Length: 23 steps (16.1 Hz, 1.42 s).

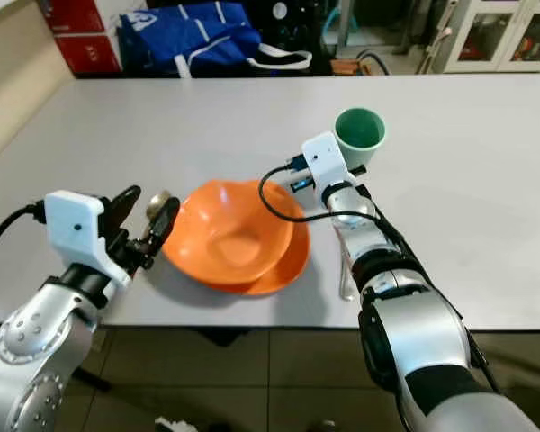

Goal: Setting the table

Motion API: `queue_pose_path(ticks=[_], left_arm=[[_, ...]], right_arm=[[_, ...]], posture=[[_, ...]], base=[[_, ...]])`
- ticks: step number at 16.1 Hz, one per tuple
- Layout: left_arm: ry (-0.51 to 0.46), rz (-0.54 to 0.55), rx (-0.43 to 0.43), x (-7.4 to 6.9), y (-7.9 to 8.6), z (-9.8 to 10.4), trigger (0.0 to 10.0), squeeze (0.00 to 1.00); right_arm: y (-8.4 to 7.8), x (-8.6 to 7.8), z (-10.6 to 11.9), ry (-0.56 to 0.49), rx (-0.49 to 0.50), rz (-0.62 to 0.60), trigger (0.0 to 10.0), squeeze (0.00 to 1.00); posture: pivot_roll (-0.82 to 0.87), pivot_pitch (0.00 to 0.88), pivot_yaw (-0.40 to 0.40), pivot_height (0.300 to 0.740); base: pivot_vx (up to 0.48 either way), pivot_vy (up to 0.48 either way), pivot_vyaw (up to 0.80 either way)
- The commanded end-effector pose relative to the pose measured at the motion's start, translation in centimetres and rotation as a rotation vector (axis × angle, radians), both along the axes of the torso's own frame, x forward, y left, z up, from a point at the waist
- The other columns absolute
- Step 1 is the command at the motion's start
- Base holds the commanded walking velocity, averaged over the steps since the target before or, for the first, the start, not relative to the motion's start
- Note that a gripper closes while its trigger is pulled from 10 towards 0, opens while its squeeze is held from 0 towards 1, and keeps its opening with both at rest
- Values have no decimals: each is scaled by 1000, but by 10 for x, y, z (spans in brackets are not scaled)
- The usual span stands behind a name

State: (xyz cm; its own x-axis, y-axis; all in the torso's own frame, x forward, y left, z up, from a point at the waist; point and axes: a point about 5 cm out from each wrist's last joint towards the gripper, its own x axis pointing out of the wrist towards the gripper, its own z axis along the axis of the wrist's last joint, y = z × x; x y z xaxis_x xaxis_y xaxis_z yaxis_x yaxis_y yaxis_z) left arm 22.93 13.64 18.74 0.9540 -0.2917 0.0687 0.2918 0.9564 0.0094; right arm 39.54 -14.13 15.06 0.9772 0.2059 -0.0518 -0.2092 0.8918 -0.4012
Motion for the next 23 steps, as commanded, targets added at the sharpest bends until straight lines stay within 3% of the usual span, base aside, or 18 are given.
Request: queue_pose_path(ticks=[1,10,19,23], left_arm=[[-20,-9,22,1,-1,4,10000,0],[5,-19,54,3,-3,0,10000,0],[-26,-54,78,3,-8,3,10000,0],[-34,-51,69,6,-8,4,10000,0]], right_arm=[[4,3,8,-23,-3,7,10000,0],[3,2,6,-20,1,-1,10000,0],[5,1,4,-15,6,-3,10000,0],[6,1,4,-16,6,1,10000,0]], posture=[[15,68,91,740],[8,68,97,740],[4,71,99,740],[1,71,99,740]], base=[[247,0,0],[0,0,0],[431,0,0],[0,0,0]])
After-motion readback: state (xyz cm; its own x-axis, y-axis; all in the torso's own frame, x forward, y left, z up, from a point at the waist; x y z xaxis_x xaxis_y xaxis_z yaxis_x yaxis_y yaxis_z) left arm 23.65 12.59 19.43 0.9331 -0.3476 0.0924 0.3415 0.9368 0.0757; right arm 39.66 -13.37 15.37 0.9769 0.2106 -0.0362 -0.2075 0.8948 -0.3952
